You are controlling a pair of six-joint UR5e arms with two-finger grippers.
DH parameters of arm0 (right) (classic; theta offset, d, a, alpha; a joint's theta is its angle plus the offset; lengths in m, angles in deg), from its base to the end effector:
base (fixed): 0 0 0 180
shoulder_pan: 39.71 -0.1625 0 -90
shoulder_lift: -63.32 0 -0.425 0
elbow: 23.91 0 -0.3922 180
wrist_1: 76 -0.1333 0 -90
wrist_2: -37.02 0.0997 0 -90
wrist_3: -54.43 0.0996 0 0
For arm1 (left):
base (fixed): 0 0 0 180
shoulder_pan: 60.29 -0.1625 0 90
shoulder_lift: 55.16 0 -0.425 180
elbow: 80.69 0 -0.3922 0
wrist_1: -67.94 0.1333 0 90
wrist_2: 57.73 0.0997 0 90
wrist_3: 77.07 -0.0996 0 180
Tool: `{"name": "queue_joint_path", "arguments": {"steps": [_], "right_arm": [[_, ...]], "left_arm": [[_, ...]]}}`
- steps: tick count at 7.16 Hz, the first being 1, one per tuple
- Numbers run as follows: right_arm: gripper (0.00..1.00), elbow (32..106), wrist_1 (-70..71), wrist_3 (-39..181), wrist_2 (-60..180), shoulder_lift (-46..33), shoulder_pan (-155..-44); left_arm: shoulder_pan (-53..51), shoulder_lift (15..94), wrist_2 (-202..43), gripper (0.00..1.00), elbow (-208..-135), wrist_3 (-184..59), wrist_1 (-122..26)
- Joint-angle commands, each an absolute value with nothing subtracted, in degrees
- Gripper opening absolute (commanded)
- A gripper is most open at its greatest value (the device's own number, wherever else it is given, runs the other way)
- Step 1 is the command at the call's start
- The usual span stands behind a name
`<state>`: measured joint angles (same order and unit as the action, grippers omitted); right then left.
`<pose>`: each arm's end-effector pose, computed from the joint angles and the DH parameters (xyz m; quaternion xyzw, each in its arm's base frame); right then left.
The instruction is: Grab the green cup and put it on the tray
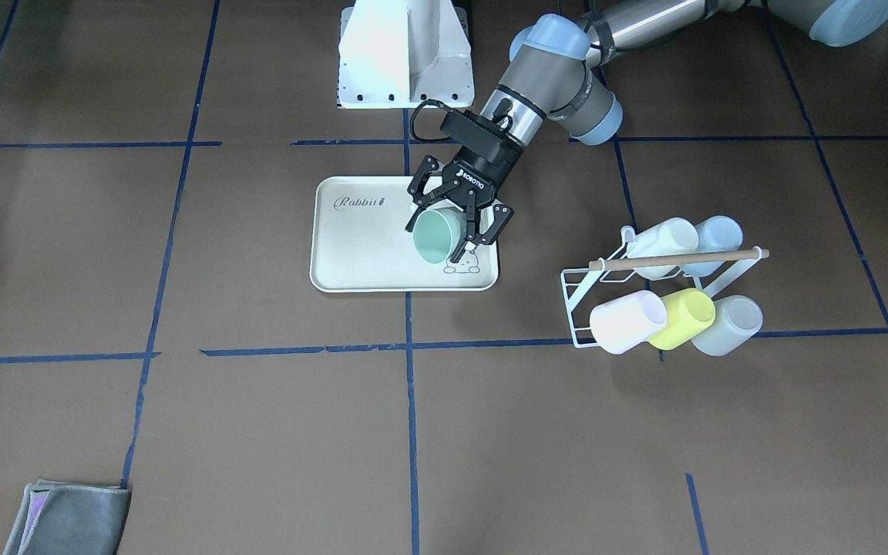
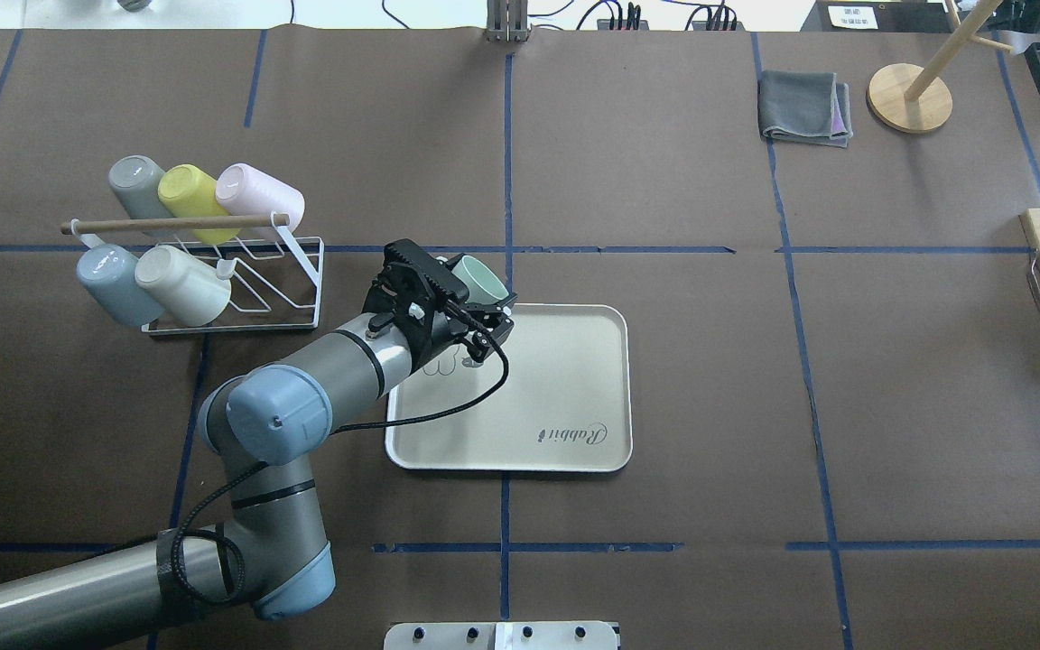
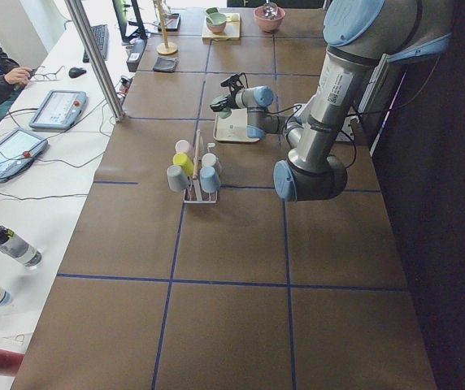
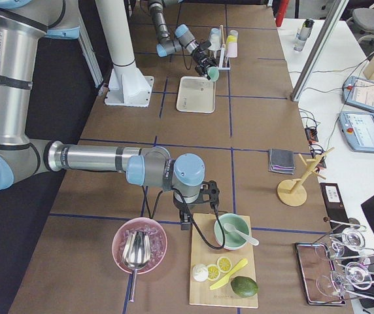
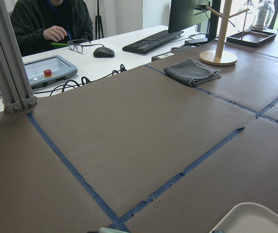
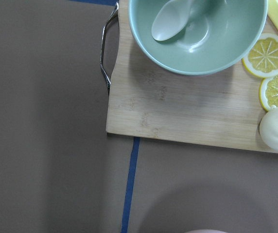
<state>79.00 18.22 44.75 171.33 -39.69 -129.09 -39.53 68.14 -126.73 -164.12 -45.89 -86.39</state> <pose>0.0595 -0.3912 0.6559 -0.0050 -0.3784 -0.0689 0.9230 0.5710 -0.3972 0.2399 0.5471 0.4575 0.1017 0.6936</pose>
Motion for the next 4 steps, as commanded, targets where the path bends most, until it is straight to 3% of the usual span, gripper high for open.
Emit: {"name": "queue_joint_path", "arguments": {"steps": [1,4], "right_arm": [[1.0,78.5,18.2,44.8,171.4,-39.7,-129.1],[1.0,77.7,18.2,44.7,171.8,-39.7,-129.1]], "left_arm": [[-41.4,70.3,-125.6,0.8,-160.3,-47.3,-88.1],[-44.6,71.0,-125.4,0.81,-159.8,-48.6,-88.3]]}}
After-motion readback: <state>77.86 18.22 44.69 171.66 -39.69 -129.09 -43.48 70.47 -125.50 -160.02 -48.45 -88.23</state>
